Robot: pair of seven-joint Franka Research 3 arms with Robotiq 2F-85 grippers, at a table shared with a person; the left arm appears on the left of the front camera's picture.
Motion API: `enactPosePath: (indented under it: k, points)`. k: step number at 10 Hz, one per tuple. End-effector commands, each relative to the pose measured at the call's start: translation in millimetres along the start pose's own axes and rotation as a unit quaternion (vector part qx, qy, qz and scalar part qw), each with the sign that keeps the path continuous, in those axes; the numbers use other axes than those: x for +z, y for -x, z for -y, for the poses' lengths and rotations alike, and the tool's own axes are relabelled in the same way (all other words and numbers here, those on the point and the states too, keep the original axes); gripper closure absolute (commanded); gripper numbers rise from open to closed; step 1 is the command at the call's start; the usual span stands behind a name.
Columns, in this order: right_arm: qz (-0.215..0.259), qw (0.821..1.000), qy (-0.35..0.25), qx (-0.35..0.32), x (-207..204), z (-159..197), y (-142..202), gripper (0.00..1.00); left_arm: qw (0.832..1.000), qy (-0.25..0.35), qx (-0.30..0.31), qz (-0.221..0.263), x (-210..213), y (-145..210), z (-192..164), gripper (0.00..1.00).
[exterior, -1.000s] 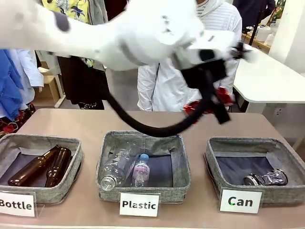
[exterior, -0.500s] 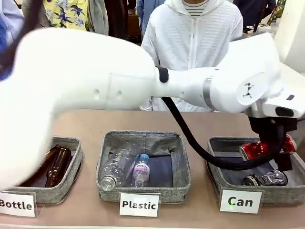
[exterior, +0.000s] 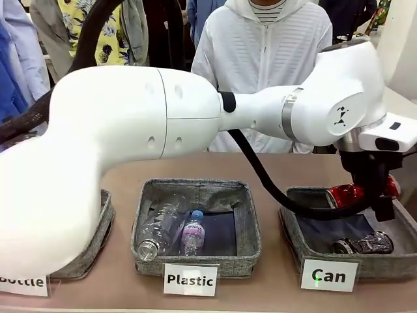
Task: Sort the can waste into the basket.
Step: Pick up the can waste from the table and place it in the right Fabric basket.
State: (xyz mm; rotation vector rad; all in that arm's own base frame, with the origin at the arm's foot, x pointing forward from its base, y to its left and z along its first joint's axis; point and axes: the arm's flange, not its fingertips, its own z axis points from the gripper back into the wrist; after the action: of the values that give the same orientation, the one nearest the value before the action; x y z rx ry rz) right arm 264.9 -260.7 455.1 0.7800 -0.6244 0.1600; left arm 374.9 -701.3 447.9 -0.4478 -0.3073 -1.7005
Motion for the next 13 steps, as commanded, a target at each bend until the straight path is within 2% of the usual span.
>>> enactPosePath:
  k: [1, 2, 4, 5, 7, 9, 10, 11, 13]
  points:
    - [0.005, 1.000, 0.001, -0.009, 1.5, 0.7, -6.0, 0.00, 1.000, -0.015, -0.001, -0.003, 0.2, -14.5, -5.6, 0.42]
    - [0.005, 1.000, 0.001, -0.009, 1.5, 0.7, -6.0, 0.00, 1.000, -0.016, 0.001, -0.001, 1.5, -14.0, -6.4, 0.00]
    - [0.005, 1.000, 0.001, -0.009, 1.5, 0.7, -6.0, 0.00, 1.000, -0.019, 0.004, -0.002, 2.1, -13.5, -7.1, 0.00]
    - [0.005, 1.000, 0.001, -0.009, 1.5, 0.7, -6.0, 0.00, 1.000, -0.024, 0.006, 0.002, 4.1, -14.4, -7.3, 0.18]
    - [0.005, 1.000, 0.001, -0.009, 1.5, 0.7, -6.0, 0.00, 0.999, -0.032, 0.011, 0.003, 9.4, -15.0, -10.5, 0.00]
    - [0.005, 1.000, 0.001, -0.009, 1.5, 0.7, -6.0, 0.00, 0.999, -0.038, 0.023, 0.009, 21.3, -12.3, -15.9, 0.00]
    - [0.005, 1.000, 0.001, -0.009, 1.5, 0.7, -6.0, 0.00, 0.998, -0.039, 0.038, 0.003, 41.1, -3.2, -20.5, 0.00]
    - [0.001, 1.000, 0.000, 0.000, 0.6, 0.2, 0.1, 0.00, 0.998, -0.035, 0.055, -0.019, 70.5, 20.1, -23.8, 0.00]
    - [-0.020, 0.996, -0.055, 0.067, -85.1, -20.5, -45.6, 0.00, 0.991, -0.040, 0.116, -0.044, 145.2, 94.2, -12.3, 0.00]
